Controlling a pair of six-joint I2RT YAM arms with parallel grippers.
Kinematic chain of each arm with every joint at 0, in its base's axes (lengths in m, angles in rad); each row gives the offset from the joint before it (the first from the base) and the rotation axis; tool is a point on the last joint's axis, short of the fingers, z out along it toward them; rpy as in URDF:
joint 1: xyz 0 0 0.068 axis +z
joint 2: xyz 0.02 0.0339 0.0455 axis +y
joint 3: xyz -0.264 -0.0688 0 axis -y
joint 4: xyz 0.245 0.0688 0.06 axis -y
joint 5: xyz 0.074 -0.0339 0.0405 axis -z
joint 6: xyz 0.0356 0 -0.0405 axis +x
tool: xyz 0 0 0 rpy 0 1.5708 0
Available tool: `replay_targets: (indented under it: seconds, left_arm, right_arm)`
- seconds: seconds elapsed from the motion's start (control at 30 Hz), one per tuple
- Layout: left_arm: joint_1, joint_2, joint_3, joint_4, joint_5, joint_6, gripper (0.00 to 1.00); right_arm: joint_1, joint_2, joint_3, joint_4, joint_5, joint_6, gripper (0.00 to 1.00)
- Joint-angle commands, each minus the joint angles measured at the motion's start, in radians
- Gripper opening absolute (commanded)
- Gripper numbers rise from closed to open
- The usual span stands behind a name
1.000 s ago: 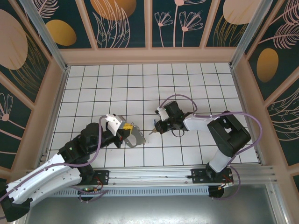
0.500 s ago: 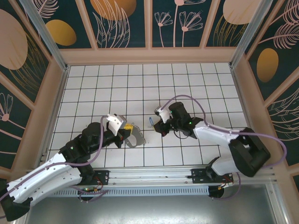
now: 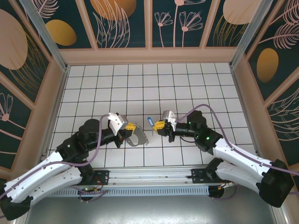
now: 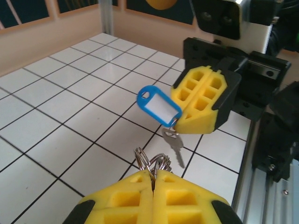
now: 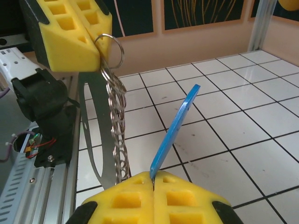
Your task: Put the keys on the keyring
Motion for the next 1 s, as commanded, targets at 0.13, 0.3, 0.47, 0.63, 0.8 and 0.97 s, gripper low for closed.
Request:
replay_targets:
  seconds: [0.13, 0.3, 0.47, 0.63, 0.8, 0.97]
  left_arm:
    - [-0.001, 0.063, 0.045, 0.055, 0.076, 0.064, 0.00]
    - [-0.001, 0.073, 0.037, 0.071, 0.091, 0.071, 0.00]
    - [-0.001, 0.090, 0.040, 0.067, 0.102, 0.093, 0.00]
    - [-0.001, 0.104, 0.044, 0.055, 0.095, 0.108, 0.00]
    - [0.000, 0.105, 0.040, 0.052, 0.092, 0.111, 0.00]
    - [-0.001, 0.109, 0.039, 0.049, 0.093, 0.114, 0.00]
  right_arm:
    - [0.019, 0.014, 0.060, 0.076, -0.035, -0.002, 0.00]
    - [0.044, 0.017, 0.072, 0.069, -0.005, 0.021, 0.00]
    - [0.090, 0.028, 0.084, 0.055, 0.055, 0.023, 0.00]
    - [0.115, 0.039, 0.096, 0.060, 0.053, 0.022, 0.00]
    - [0.136, 0.054, 0.115, 0.059, 0.054, 0.023, 0.00]
    - [0.143, 0.061, 0.122, 0.064, 0.063, 0.020, 0.00]
